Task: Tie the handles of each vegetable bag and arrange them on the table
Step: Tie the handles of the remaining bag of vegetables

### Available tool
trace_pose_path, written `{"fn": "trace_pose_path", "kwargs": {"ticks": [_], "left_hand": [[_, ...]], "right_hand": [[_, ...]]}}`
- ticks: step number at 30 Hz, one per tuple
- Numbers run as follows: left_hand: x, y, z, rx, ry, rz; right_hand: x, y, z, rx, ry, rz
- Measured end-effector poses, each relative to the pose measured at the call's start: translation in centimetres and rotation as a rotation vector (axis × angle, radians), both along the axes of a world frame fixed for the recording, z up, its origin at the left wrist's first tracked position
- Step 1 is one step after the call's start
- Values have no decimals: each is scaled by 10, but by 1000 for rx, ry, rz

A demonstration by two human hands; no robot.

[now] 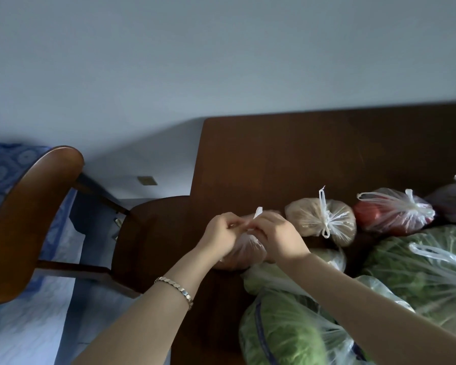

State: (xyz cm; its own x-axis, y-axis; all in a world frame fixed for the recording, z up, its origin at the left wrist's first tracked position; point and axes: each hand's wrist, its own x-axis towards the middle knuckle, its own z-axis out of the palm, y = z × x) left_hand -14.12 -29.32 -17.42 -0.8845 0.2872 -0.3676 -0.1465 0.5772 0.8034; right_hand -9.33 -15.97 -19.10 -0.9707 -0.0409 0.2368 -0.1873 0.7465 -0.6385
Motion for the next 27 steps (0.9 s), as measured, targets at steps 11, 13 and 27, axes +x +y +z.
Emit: {"fn": "trace_pose_path", "kwargs": {"ticks": [11, 13, 27], "left_hand": [[3, 8, 7, -184, 30, 65], [2, 5, -2, -255, 16, 89], [5, 24, 6, -788, 329, -701]], "right_hand": [[9, 11, 4, 155, 238, 94], [15, 11, -1, 129, 213, 148], [-6, 110, 23, 378, -627, -244]]}}
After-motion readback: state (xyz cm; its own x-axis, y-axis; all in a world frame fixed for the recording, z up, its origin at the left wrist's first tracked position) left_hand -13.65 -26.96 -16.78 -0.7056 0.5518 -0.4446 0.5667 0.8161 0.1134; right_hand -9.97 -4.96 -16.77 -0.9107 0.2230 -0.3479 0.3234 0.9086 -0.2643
